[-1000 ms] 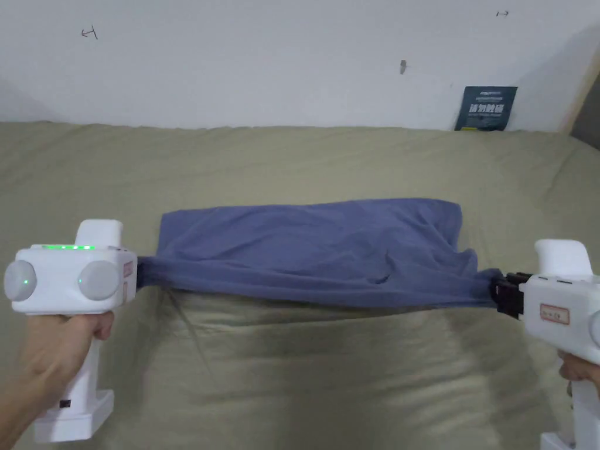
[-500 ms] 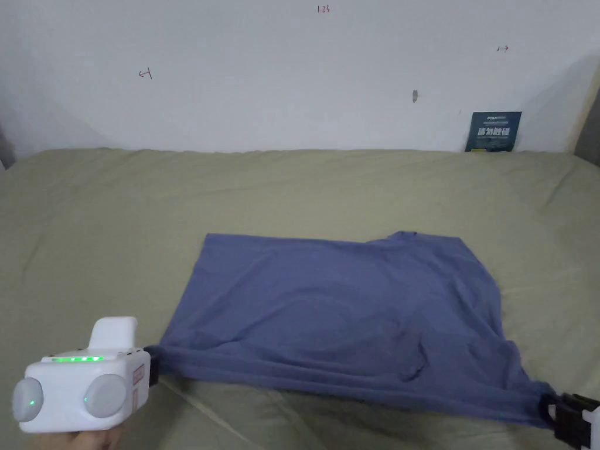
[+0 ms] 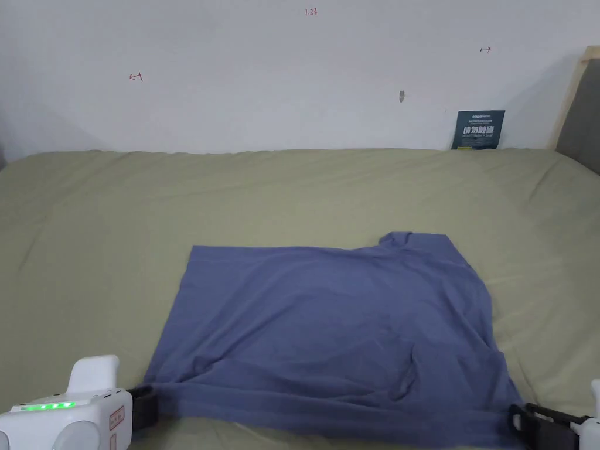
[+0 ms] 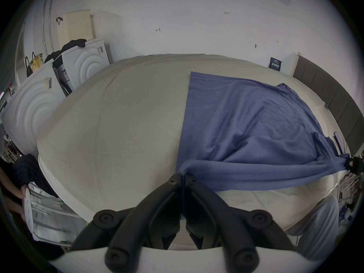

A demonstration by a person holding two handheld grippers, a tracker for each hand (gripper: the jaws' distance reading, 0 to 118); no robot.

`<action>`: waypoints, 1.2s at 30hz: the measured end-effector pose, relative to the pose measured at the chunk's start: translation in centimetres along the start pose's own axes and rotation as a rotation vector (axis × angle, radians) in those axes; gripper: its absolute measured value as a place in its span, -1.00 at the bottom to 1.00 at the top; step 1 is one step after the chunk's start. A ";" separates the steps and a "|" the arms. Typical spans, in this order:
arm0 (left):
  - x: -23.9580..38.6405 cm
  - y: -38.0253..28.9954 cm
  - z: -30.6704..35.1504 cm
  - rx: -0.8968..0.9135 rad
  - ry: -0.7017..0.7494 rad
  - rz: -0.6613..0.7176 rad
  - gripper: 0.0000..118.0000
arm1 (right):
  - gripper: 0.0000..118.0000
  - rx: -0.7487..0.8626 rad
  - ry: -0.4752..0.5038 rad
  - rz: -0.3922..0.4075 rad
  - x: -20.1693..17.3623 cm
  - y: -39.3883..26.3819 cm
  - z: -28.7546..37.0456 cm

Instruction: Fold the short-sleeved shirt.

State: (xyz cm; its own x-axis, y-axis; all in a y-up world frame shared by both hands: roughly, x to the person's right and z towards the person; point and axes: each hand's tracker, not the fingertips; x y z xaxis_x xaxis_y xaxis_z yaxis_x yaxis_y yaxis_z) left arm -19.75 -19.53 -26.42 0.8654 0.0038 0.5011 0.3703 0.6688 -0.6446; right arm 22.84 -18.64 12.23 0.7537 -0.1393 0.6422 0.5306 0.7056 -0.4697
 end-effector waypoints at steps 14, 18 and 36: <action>0.4 -0.6 5.6 0.116 -0.062 0.030 -1.00 | -0.99 0.147 0.002 0.063 -1.2 0.8 1.7; 0.1 -1.5 5.8 0.180 -0.023 0.038 -1.00 | -1.00 0.200 0.002 0.097 -1.6 -0.3 2.4; -2.0 -2.3 1.0 0.064 -0.073 0.065 0.96 | -0.99 0.128 0.028 0.107 -1.5 -0.8 1.6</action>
State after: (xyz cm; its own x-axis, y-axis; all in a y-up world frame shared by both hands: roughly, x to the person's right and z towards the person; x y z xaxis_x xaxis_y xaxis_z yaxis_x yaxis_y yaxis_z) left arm -22.65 -20.32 -25.37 0.8591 0.1014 0.5017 0.2900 0.7113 -0.6403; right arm 20.65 -17.89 12.63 0.8146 -0.0762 0.5750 0.3941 0.8001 -0.4522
